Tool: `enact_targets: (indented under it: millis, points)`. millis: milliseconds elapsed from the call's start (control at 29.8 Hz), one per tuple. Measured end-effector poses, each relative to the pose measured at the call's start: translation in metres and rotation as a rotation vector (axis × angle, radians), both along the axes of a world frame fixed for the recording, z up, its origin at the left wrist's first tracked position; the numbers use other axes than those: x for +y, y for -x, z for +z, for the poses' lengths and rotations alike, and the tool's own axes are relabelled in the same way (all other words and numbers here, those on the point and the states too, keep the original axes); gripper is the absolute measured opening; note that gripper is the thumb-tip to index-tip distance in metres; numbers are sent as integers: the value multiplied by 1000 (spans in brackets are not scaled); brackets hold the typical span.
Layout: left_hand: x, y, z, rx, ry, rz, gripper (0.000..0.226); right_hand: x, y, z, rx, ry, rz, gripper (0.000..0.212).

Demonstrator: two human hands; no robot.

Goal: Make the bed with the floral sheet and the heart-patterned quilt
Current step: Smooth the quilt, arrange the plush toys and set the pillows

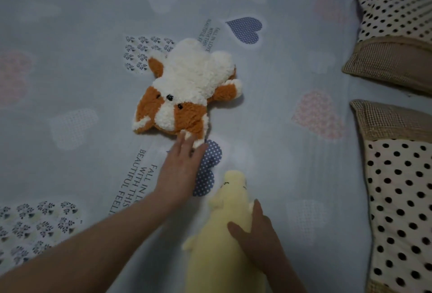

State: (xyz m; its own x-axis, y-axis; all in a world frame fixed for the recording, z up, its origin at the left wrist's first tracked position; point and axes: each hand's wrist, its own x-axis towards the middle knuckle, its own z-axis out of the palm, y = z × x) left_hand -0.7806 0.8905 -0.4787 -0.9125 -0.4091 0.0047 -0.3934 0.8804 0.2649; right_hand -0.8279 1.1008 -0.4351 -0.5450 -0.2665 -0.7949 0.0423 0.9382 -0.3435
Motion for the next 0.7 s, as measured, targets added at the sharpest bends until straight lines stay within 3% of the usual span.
enact_targets:
  millis: [67, 168, 268, 402, 570, 704]
  points:
    - [-27, 27, 9, -128, 273, -123, 79, -4, -6, -5, 74, 11, 32, 93]
    - [-60, 61, 7, -424, 496, -196, 88, -11, -9, -10, 161, 5, 77, 92]
    - [-75, 79, 3, -537, 448, -179, 76, -30, 1, -7, 294, 95, 152, 82]
    - [-61, 78, 2, -536, 393, -188, 49, -60, 21, -9, 410, 233, 227, 62]
    - [-51, 57, -2, -487, 353, -230, 55, -94, 41, -18, 458, 290, 300, 62]
    - [-51, 37, -2, -211, 241, -232, 50, -121, 62, -9, 552, 336, 394, 73]
